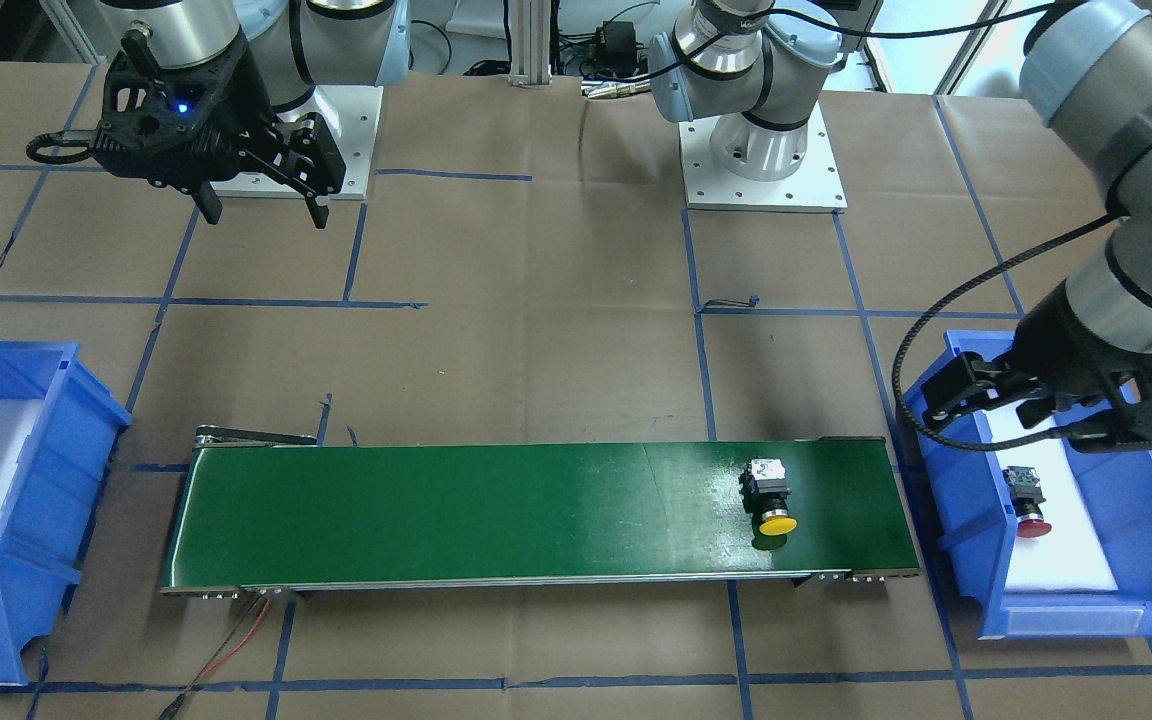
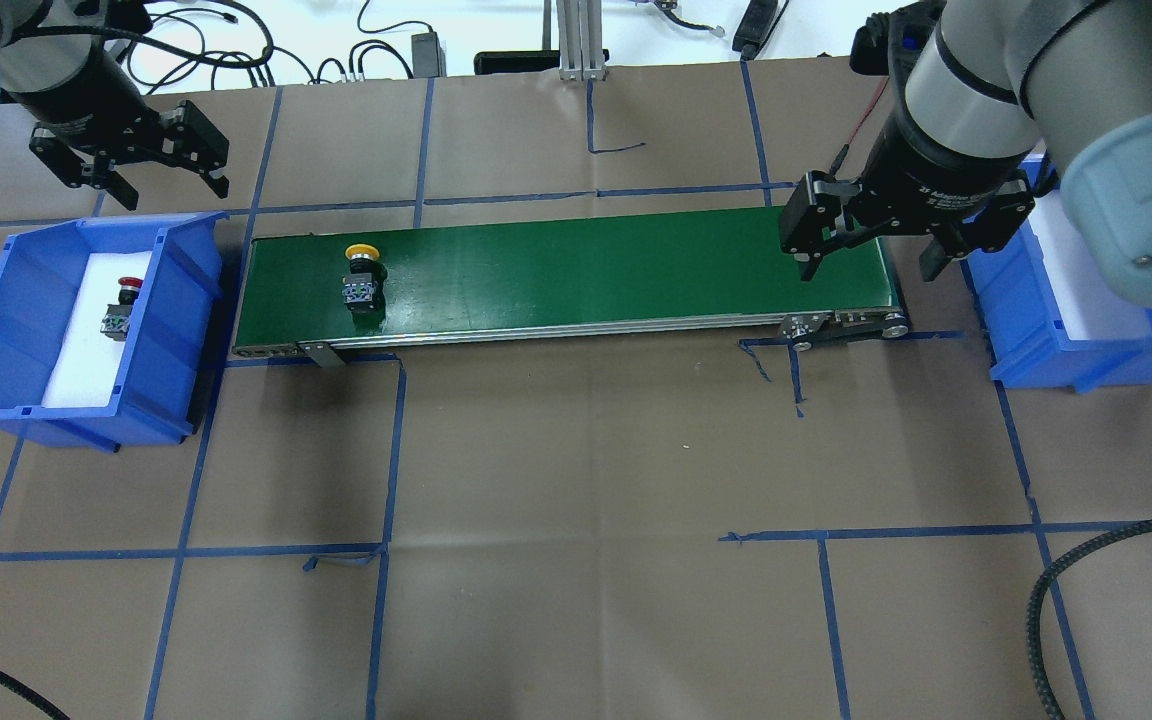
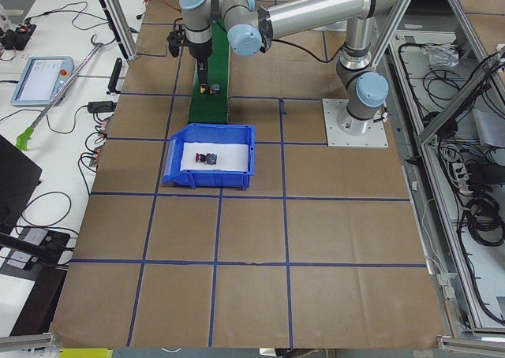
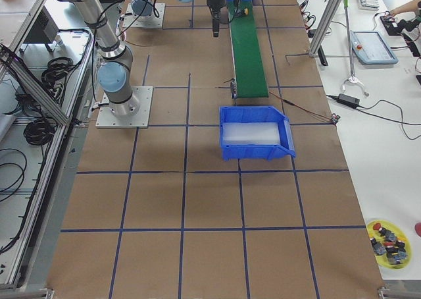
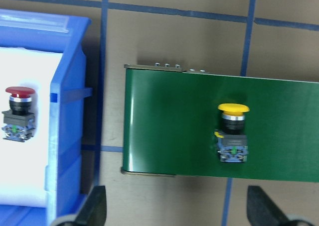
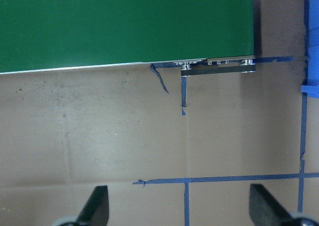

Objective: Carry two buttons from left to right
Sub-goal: 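Return the left gripper to the bin and grasp the red button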

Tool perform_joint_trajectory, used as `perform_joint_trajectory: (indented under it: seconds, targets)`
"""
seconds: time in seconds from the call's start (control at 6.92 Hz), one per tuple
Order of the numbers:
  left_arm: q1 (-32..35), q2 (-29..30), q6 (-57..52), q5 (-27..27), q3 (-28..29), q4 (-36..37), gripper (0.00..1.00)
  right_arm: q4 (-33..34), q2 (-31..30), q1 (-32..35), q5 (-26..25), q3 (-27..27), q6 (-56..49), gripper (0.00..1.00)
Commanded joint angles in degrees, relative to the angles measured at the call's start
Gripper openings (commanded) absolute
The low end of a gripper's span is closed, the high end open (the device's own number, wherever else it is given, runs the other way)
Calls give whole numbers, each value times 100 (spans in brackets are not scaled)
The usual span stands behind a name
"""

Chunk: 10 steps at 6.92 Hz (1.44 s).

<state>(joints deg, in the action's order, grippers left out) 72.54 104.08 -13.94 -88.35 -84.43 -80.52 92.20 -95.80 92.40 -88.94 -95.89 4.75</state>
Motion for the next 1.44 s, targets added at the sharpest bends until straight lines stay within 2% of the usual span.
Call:
perform_joint_trajectory:
  seconds: [0.0, 0.43, 0.72, 1.3]
  targets:
    - [-703, 86, -1053, 2, -3, 18, 100, 0, 0, -3, 0, 0, 0, 100]
    - [-1627, 367, -2347, 2, -47, 238, 100, 0, 9, 6, 0, 0, 9, 100]
    - [-1673, 481, -2412, 2, -214, 676, 100, 0, 9, -3, 0, 0, 0, 100]
    - [-1585, 1175, -2017, 20, -223, 1407, 100, 0, -9, 6, 0, 0, 18, 100]
